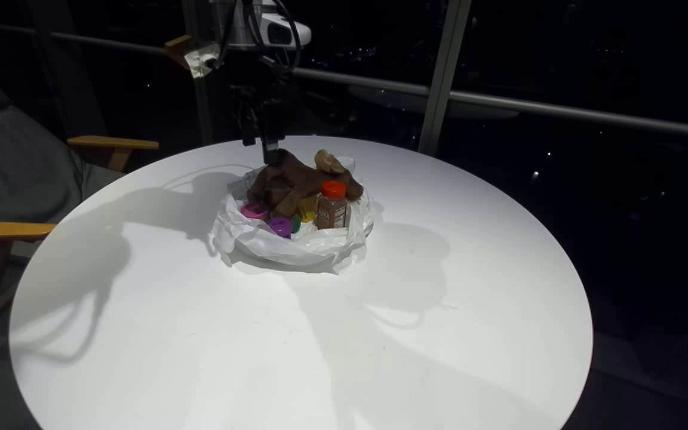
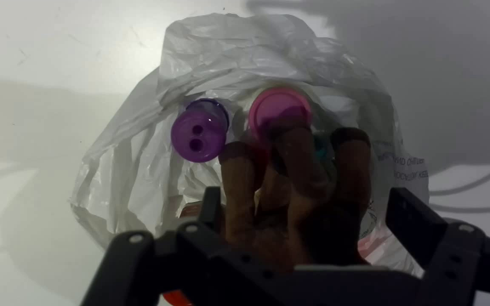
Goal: Pick up all the objects from plastic bag and put it on the table.
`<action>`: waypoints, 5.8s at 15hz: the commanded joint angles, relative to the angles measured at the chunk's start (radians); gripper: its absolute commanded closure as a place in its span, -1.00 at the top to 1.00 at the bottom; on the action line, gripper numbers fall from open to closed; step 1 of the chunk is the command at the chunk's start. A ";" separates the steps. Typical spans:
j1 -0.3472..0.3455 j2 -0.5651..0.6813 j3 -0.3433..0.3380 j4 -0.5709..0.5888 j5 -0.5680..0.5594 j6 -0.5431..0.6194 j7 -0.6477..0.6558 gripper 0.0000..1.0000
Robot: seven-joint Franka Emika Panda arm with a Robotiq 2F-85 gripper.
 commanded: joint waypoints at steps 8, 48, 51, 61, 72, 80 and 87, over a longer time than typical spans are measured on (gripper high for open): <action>0.105 0.249 -0.120 0.297 -0.110 -0.006 0.104 0.78; -0.099 -0.057 -0.249 -0.269 -0.652 0.161 0.036 -0.28; -0.115 -0.088 -0.207 -0.246 -0.593 0.122 -0.024 0.08; -0.088 -0.113 0.000 -0.111 -0.210 0.093 -0.298 1.00; -0.113 0.111 -0.039 0.088 -0.005 0.025 -0.424 1.00; -0.141 0.208 -0.040 0.222 0.038 -0.037 -0.469 1.00; -0.146 0.244 -0.045 0.280 0.039 -0.065 -0.482 0.05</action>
